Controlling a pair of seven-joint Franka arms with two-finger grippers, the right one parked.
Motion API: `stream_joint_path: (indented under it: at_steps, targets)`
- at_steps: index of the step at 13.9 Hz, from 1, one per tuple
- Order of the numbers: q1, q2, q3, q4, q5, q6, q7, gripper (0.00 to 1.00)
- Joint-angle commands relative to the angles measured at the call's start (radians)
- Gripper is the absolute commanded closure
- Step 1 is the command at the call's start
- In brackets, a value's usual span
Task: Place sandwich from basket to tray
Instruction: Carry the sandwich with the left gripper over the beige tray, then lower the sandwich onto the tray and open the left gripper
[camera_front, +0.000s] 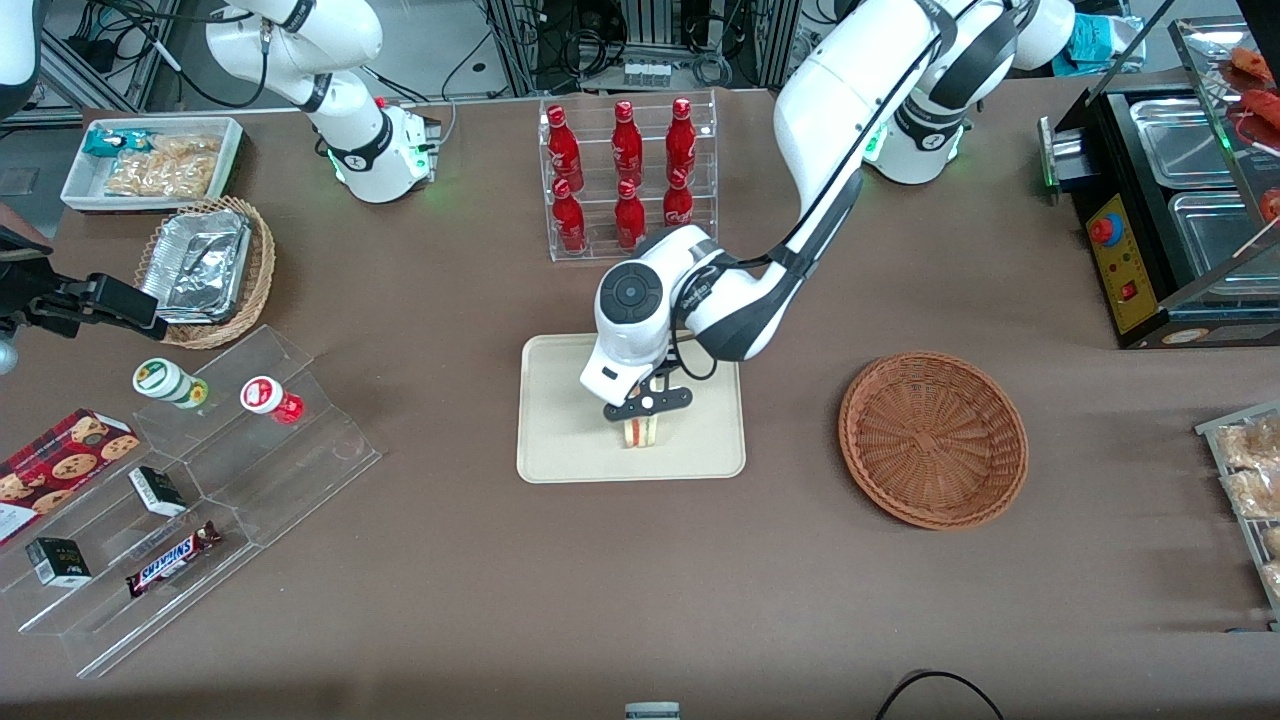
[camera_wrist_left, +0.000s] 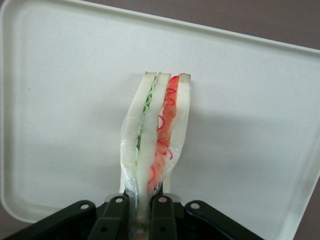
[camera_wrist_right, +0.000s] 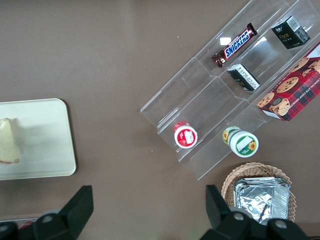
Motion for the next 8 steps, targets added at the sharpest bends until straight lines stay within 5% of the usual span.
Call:
stream_joint_path:
  at_steps: [1,3,8]
  targets:
    - [-0.020,0.030,0.011,0.036,0.018,0.015,-0.030,0.83]
    - [-0.018,0.022,0.010,0.037,0.010,0.015,-0.032,0.01]
    - [-0.011,-0.096,0.026,0.013,0.022,-0.070,-0.032,0.00]
